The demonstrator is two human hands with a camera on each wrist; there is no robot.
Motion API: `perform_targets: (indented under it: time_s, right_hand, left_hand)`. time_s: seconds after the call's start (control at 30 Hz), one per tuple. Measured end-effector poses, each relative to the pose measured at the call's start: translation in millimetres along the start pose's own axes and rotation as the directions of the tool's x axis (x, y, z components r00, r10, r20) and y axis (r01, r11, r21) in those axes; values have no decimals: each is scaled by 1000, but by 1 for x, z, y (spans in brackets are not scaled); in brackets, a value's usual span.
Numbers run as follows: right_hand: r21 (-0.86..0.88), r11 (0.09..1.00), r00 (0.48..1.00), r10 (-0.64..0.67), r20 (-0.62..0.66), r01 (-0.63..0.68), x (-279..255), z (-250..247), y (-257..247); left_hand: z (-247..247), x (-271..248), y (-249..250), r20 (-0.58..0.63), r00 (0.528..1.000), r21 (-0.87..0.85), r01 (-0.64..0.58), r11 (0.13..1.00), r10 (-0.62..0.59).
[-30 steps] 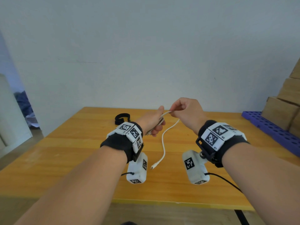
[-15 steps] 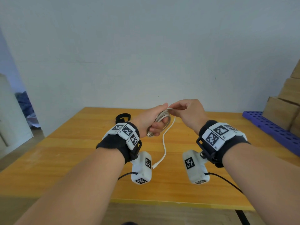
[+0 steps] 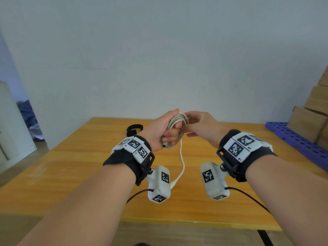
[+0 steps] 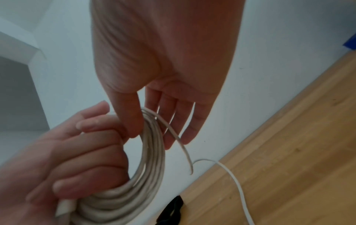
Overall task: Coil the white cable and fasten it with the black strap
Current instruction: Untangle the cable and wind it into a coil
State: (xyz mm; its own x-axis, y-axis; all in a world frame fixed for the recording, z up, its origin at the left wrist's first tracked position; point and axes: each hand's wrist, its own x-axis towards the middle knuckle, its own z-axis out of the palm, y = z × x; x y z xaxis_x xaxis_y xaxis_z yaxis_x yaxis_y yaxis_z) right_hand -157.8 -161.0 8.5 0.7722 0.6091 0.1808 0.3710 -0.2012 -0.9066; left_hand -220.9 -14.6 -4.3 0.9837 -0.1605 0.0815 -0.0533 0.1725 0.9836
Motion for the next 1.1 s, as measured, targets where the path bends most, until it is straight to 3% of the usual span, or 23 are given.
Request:
perform_targets:
  time_s: [0.2,0.47,0.67,0.83,1.0,1.1]
  right_hand:
    - [-28,996,996,-83,-37,81,0,2,3]
    - [-83,983,984,-168,-52,163,-1,9,7]
    - [-118,982,986,-154,-62,146,0,8,8]
    - [-104,983,986,-159,-48,153,-2,9,5]
    - [-3,992,983,-124,-137,125,0,-1,3]
    - [-94,980,959,-193,-207,177,3,-5,2]
  left_hand:
    - [-3,-2,3,38,996,-64,85,994,-82]
    - [0,0,21,-85,943,119,330,937,-321]
    - [0,-6,23,-31,947,109,320,941,-319]
    - [0,-6,19,-130,962,173,261,950,-241]
    - [-9,-10,19,-186,955,163,260,952,-229]
    - [-9,-11,16,-181,954,181,272,945,-240]
